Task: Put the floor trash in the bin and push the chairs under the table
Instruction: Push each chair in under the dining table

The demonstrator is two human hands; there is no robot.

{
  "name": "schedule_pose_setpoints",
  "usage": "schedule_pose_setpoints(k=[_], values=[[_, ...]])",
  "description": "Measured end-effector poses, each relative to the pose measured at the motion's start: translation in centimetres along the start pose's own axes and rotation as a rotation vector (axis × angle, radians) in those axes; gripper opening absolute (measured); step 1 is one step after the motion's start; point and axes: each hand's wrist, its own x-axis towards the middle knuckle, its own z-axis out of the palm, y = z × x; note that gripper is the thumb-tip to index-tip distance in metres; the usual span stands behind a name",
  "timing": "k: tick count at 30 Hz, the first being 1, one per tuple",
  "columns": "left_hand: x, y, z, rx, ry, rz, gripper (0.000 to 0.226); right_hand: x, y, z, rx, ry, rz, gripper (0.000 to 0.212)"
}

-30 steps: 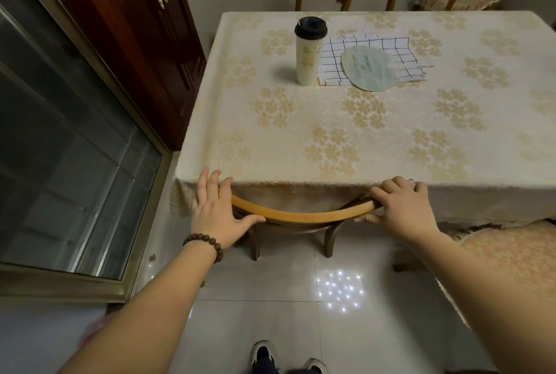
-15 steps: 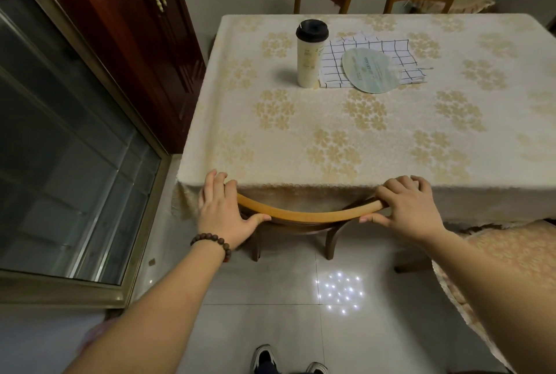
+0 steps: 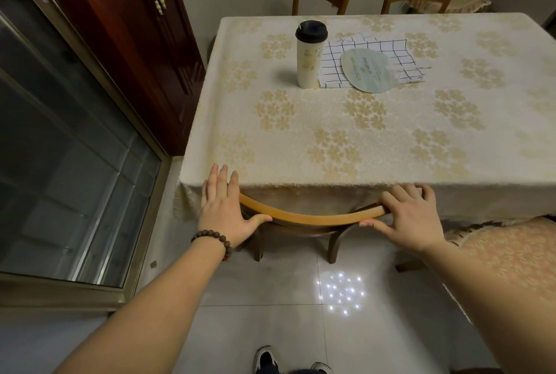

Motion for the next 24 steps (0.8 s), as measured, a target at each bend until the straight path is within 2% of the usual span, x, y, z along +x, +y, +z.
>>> schedule_pose_setpoints(k=[2,5,7,11,13,16,24], values=[[-0.2,1.3,0.3,0.012,0.003,-0.008,0.122,0.3,1.3,-0.1,-0.018,-0.043,-0.015,0.069],[0.0,2.9,0.7,0.032,-0.015,-0.014,0.125,1.2,3.0,-1.1,-0.066,-0.238,-0.009,0.080],[0.1,3.3,0.5,0.048,-0.038,-0.024,0.128,1.4,2.5,-2.0,-0.064,-0.296,0.054,0.090],[-0.9,5.7,-0.4,0.024,-0.037,0.027,0.136,-0.3,-4.3,-2.8,0.036,-0.108,0.189,0.096],[-1.5,8.2,0.4,0.014,-0.070,0.063,0.136,-0.8,-7.2,-1.7,0.092,-0.128,0.226,0.099],[-1.5,10.3,2.0,0.111,-0.092,0.007,0.127,-0.7,-7.8,0.3,0.111,-0.185,0.292,0.097],[-1.2,10.0,2.0,0.132,-0.107,0.032,0.112,-0.4,-7.7,0.0,0.076,-0.262,0.279,0.095]])
